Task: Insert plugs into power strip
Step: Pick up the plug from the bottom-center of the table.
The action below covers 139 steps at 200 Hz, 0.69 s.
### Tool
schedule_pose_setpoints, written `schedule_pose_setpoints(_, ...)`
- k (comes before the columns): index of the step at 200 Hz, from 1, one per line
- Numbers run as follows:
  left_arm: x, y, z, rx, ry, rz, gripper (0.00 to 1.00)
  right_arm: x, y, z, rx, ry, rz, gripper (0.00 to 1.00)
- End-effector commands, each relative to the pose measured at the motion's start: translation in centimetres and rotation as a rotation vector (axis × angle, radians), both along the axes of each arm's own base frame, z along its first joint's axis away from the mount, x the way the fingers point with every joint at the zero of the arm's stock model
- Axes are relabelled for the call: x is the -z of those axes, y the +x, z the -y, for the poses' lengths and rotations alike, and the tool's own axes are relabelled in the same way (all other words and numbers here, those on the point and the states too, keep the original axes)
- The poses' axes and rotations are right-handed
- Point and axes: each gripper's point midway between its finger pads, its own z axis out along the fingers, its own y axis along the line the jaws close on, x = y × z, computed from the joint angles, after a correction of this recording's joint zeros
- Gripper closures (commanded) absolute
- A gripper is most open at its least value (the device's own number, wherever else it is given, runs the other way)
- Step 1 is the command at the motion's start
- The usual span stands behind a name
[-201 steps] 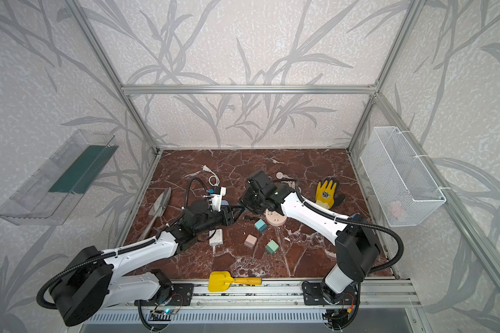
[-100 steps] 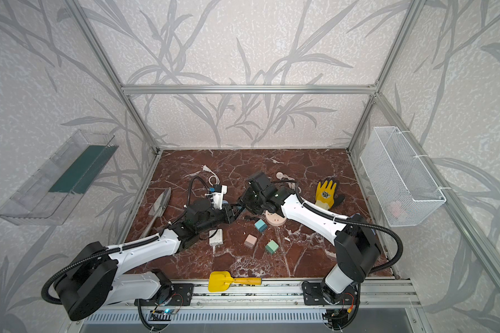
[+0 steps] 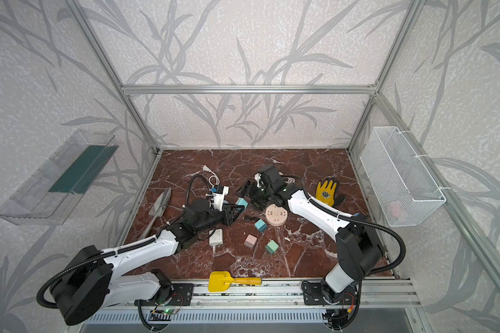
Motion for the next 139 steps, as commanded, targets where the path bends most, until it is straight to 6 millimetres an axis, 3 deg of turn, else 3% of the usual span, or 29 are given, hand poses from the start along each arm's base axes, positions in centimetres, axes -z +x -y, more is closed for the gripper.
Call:
schedule_pose_setpoints(1,-3.0,-1.3,0.6,0.147,0.071,0.183,1.0,-2.3,-1.7,2.2,-0.128,0.07,0.0,0.23)
schedule_pose_setpoints(18,-3.5,-2.3,1.0,0.235,0.079,0.201,1.0,-1.7,-2.7,4.7,-0.134,0.1,-0.041,0.27)
schedule_pose_setpoints(39,-3.8,-3.0,1.6,0.298,0.056,0.191,1.0,-1.5,-4.2,6.3,-0.151,0.133,-0.07,0.3)
schedule_pose_setpoints(84,-3.8,-4.3,2.5,0.395,0.029,0.17,1.0,-2.7,-7.2,6.8,-0.183,0.22,-0.09,0.32)
schedule_pose_setpoints(139,-4.1,-5.4,3.0,0.46,0.013,0.158,1.0,-3.7,-8.8,6.8,-0.22,0.271,-0.116,0.38)
